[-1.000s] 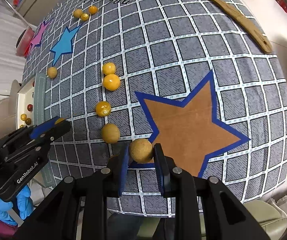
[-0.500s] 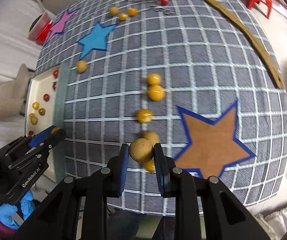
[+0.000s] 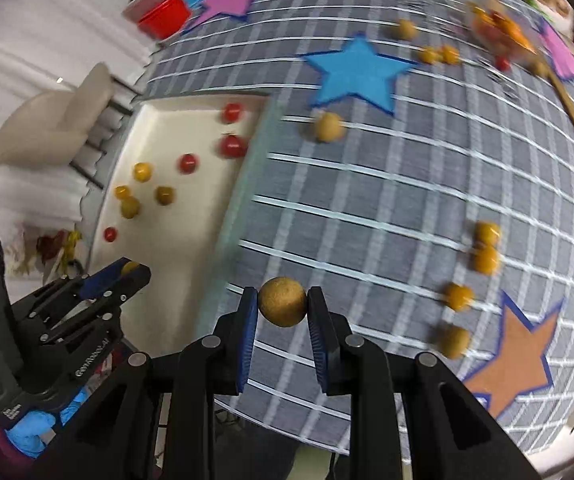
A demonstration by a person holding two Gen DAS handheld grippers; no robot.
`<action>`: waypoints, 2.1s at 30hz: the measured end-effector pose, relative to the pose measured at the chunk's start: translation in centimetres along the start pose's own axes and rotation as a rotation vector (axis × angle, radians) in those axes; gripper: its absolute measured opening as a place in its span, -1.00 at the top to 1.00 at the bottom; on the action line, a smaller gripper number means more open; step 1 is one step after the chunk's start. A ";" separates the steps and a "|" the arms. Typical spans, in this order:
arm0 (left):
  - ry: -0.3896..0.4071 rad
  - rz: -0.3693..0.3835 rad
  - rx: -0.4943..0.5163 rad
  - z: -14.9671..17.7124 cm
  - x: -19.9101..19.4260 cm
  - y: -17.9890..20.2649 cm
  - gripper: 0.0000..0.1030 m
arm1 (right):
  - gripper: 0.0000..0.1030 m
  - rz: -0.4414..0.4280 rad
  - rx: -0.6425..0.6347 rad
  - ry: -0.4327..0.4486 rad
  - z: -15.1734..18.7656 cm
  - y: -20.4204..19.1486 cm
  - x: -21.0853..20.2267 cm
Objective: Organize fruits
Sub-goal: 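Carry both yellow tomatoes over the white tray and open both tools, then grasp a yellow tomato with the right tool while the left grasps another yellow tomato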
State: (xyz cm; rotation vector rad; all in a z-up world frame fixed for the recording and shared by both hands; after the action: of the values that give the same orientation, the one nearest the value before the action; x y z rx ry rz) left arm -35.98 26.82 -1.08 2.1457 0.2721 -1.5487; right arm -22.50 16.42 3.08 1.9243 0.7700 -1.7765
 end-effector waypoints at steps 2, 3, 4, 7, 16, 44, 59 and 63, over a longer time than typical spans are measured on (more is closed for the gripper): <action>0.002 -0.024 -0.031 0.2 0.0 -1.8 0.56 | 0.47 -0.006 -0.034 -0.002 -0.7 -2.0 0.4; 0.002 -0.033 -0.042 0.3 0.1 -2.5 0.56 | 0.47 -0.008 -0.047 -0.003 -1.0 -2.7 0.6; 0.001 -0.048 -0.058 0.5 0.2 -3.5 0.56 | 0.47 -0.010 -0.064 -0.004 -1.3 -3.8 0.9; -0.005 -0.073 -0.094 0.8 0.8 -5.5 0.56 | 0.47 -0.008 -0.106 -0.012 -2.0 -6.1 1.9; -0.023 -0.102 -0.119 1.4 2.6 -7.9 0.56 | 0.47 0.034 -0.173 -0.049 -3.7 -9.3 5.6; -0.011 -0.170 -0.023 1.1 1.3 -6.0 -0.57 | -0.64 -0.006 -0.184 -0.035 -5.3 -10.8 5.8; 0.014 -0.118 0.180 -2.1 0.2 2.7 -0.57 | -0.64 0.122 0.076 0.018 -1.5 3.0 0.8; 0.012 -0.075 0.263 -3.0 0.9 6.9 -0.57 | -0.64 0.173 0.175 -0.011 2.2 8.3 0.7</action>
State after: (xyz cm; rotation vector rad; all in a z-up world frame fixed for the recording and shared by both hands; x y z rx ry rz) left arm -30.27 22.22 0.64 2.3692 0.1620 -1.6944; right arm -18.83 8.81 1.63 2.0222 0.4419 -1.7962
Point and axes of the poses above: each gripper's, at about its wrist camera, not at the fingertips, and x roughly the way its jaws point, y to its right, z to its underside, the point moved 10 cm from there along x, roughly the way its jaws point, and after that the axes turned 13 degrees about z, right-handed, at the moved point
